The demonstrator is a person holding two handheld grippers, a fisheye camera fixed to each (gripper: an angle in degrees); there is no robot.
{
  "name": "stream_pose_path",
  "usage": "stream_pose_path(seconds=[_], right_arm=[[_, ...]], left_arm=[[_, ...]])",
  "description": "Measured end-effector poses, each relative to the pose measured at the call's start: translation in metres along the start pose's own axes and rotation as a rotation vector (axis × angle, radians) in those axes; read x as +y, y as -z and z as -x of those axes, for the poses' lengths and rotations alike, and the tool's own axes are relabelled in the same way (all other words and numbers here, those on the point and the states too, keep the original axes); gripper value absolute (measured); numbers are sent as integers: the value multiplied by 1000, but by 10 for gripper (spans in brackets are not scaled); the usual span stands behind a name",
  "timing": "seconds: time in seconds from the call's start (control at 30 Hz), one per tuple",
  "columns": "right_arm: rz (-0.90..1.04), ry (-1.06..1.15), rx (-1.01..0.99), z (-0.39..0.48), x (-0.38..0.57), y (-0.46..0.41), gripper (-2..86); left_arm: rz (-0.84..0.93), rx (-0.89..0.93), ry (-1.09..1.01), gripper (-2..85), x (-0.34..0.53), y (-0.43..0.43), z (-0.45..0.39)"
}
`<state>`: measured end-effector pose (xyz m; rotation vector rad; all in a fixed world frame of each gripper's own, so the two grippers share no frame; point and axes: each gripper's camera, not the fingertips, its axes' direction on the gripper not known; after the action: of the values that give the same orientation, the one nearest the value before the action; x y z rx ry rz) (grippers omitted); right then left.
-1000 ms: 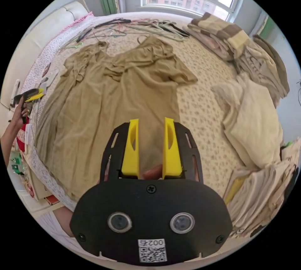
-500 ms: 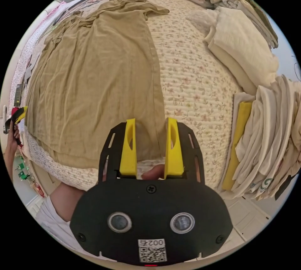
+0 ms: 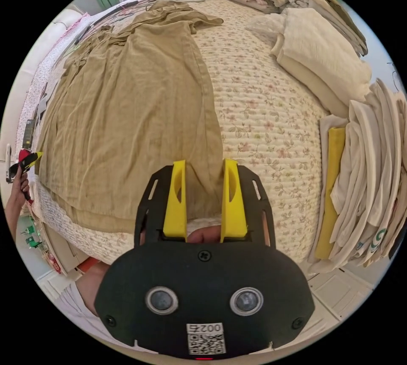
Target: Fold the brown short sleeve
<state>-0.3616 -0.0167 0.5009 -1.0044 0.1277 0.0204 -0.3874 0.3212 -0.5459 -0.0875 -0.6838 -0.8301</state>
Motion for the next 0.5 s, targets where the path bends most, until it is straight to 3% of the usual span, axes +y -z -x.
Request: stream_pose_path(seconds=[0.23, 0.5], right_arm=[[72, 115, -76, -4, 14, -4, -1], [-25, 96, 58, -43, 21, 40, -9]], left_arm=[[48, 135, 31, -9, 3, -12, 11], [-30, 58, 92, -9, -6, 45, 16]])
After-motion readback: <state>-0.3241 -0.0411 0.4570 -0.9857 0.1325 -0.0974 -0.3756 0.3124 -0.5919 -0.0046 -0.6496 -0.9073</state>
